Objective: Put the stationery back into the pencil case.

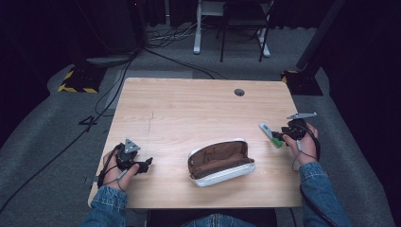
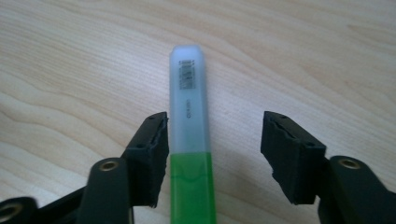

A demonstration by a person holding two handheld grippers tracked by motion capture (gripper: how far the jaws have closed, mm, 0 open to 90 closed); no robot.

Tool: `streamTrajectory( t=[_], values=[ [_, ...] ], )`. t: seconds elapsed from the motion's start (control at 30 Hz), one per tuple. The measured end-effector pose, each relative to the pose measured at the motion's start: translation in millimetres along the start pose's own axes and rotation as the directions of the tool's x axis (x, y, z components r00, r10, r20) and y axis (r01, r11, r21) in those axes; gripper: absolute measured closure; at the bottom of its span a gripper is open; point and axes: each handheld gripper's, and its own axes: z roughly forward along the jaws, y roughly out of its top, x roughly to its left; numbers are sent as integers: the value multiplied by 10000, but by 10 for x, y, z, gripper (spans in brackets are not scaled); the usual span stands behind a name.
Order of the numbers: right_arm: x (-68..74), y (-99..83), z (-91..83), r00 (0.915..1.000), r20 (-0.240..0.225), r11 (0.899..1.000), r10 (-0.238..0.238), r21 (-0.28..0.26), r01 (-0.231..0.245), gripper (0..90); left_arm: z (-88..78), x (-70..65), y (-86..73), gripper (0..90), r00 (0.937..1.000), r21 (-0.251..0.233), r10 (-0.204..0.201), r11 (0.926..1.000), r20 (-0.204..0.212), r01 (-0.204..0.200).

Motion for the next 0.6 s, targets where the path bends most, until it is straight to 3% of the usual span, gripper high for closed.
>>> streamTrajectory(
  t=[0.03, 0.2, 0.3, 0.6],
  values=[
    [20, 10, 17, 10000, -6, 9995, -29, 313, 29, 453, 10, 8, -18, 176, 10000, 81, -80, 9999, 47, 80],
    [43, 6, 87, 9998, 144, 9965, -155, 824, 143, 465, 49, 34, -66, 172, 9998, 170, -178, 9997, 131, 176],
    [50, -1, 122, 9997, 142, 9955, -212, 925, 198, 488, 61, 53, -87, 162, 9986, 32, -426, 9991, 299, 426],
    [114, 14, 181, 9989, 113, 9937, -450, 1033, 436, 565, 67, 63, -94, 154, 9987, -17, -382, 9993, 348, 383]
  ],
)
